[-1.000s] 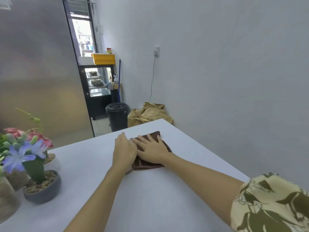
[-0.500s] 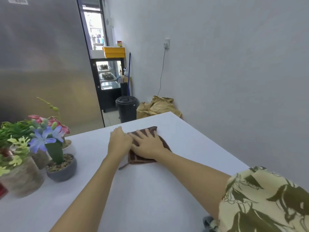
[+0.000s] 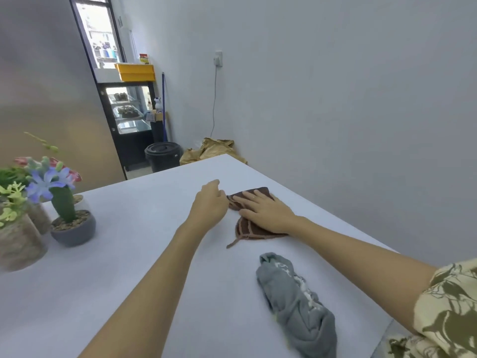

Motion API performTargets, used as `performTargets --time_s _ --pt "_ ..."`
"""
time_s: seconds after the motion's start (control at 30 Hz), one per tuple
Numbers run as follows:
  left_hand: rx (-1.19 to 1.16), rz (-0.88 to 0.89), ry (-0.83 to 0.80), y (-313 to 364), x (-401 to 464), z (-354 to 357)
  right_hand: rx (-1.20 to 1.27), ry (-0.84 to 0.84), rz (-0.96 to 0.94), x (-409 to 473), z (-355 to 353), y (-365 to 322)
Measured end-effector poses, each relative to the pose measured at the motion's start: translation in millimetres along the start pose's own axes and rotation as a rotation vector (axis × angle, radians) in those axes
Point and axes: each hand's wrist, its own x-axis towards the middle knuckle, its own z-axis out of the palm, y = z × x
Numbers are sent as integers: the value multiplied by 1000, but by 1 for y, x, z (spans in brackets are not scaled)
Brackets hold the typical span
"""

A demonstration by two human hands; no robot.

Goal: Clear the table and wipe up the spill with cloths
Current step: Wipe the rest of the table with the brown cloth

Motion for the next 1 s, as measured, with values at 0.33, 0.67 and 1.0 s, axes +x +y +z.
performTargets --time_s 0.33,0.67,1.0 --pt "-29 94 -127 28 -38 15 -23 42 238 -118 -3 67" --pt "-36 112 -167 42 -64 33 3 -21 62 -171 2 71" --pt "-67 67 -123 29 -77 18 31 -46 -74 -161 -1 41"
